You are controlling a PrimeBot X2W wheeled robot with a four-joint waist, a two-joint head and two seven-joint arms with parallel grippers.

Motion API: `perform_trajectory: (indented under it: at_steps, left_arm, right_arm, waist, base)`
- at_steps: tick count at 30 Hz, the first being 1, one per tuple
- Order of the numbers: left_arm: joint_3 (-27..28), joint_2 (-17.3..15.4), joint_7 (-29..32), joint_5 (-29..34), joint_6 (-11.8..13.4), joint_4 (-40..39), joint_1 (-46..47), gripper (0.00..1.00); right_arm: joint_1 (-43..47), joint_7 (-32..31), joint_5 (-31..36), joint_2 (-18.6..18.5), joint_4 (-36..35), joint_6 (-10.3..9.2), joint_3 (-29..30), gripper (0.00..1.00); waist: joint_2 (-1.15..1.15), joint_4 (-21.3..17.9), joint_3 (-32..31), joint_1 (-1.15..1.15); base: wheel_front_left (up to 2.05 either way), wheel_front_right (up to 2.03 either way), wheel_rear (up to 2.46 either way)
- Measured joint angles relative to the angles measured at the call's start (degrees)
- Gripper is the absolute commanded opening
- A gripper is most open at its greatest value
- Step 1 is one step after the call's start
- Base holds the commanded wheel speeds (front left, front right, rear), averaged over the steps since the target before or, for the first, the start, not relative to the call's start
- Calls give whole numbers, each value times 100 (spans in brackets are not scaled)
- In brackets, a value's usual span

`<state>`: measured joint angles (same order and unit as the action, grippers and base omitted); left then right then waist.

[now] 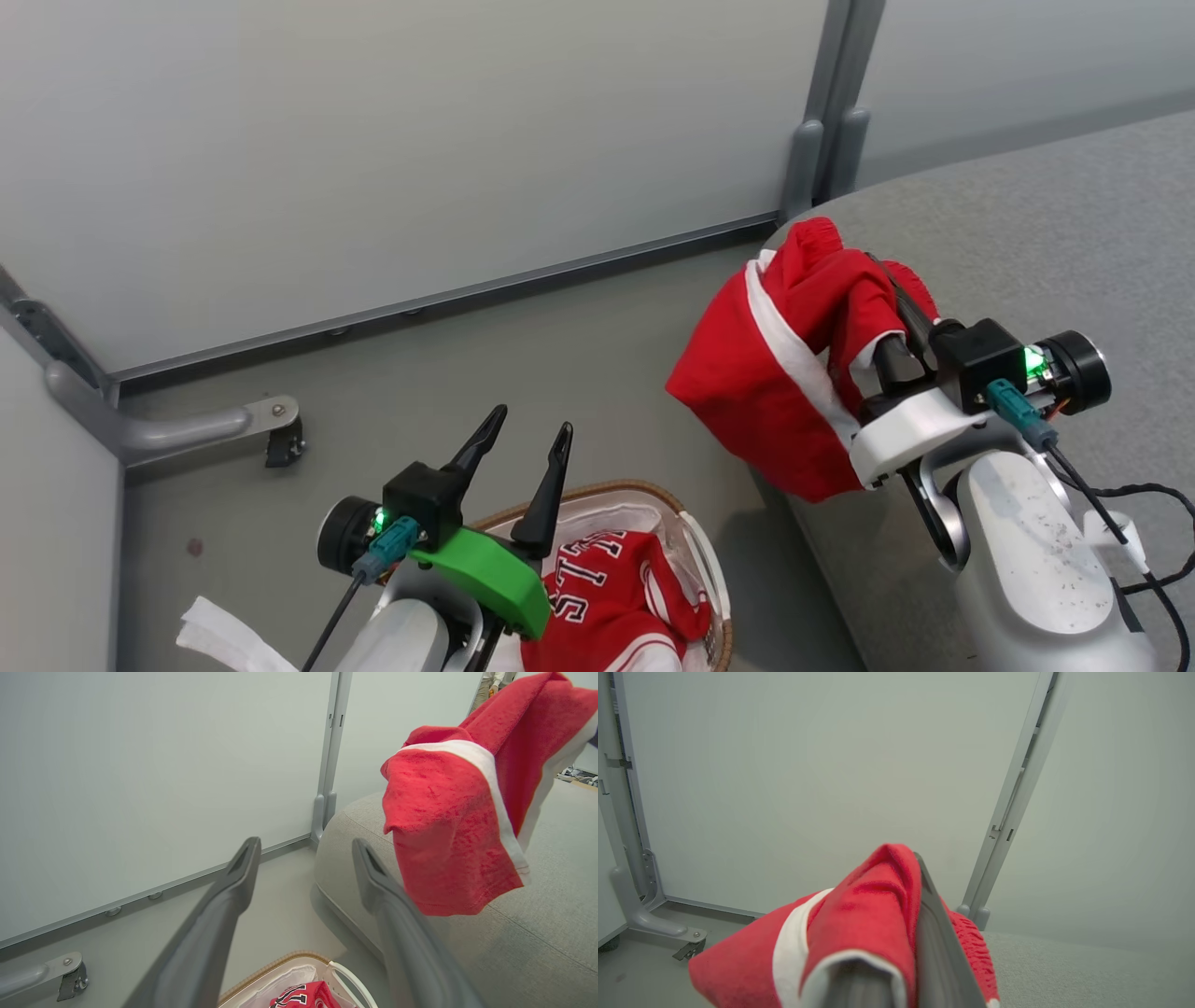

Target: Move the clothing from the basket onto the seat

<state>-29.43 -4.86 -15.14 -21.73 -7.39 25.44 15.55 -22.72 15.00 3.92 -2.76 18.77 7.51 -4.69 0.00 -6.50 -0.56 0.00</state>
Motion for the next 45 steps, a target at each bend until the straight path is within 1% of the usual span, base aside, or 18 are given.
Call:
perform_trajectory:
  at_steps: [6,16,19,23,27,30,33,36,40,45]
  left_arm:
    - [-69,63,0,-40,0,-119,-25,100]
    - [-238,116,-2,-41,-1,-175,-1,100]
    - [-292,109,-2,-25,-1,-169,43,100]
    - [-385,63,-2,-10,-1,-155,155,100]
    - [-452,-7,-2,23,-1,-165,311,100]
    - [-521,-85,-2,47,-1,-185,450,100]
    - [-583,-177,-2,119,-1,-215,633,100]
    - [-656,-257,-2,180,-1,-260,843,100]
    - [-689,-358,-2,265,-1,-319,1105,100]
    - [-814,-494,-2,394,-1,-453,1444,100]
  right_arm:
    - [-2,0,164,-3,13,1,224,0]
    - [11,0,277,-5,-2,2,592,0]
    - [12,0,275,-9,-36,1,675,0]
    - [3,0,238,-8,-79,1,759,0]
    - [-105,0,225,-8,-87,1,810,0]
    - [-372,0,281,-9,-96,1,854,0]
    - [-764,0,432,-7,-86,1,970,0]
    - [-1323,0,733,-30,-30,2,1185,0]
    - [-2111,0,786,-241,131,2,1474,0]
    - [-3117,0,886,-692,511,2,1746,0]
  waist:
    - [0,-432,70,0]
    - [0,-1308,245,0]
    - [0,-1520,336,0]
    - [0,-1695,546,0]
    - [0,-1758,800,0]
    - [0,-1753,1024,0]
    - [0,-1706,1271,0]
    - [0,-1610,1558,0]
    - [0,-1452,1936,0]
    - [0,-1223,2502,0]
  base:
    - [0,0,0]
    - [0,0,0]
    - [0,0,0]
    - [0,0,0]
    - [0,0,0]
    - [0,0,0]
    - [0,0,0]
    - [0,0,0]
    - [0,0,0]
    - [0,0,0]
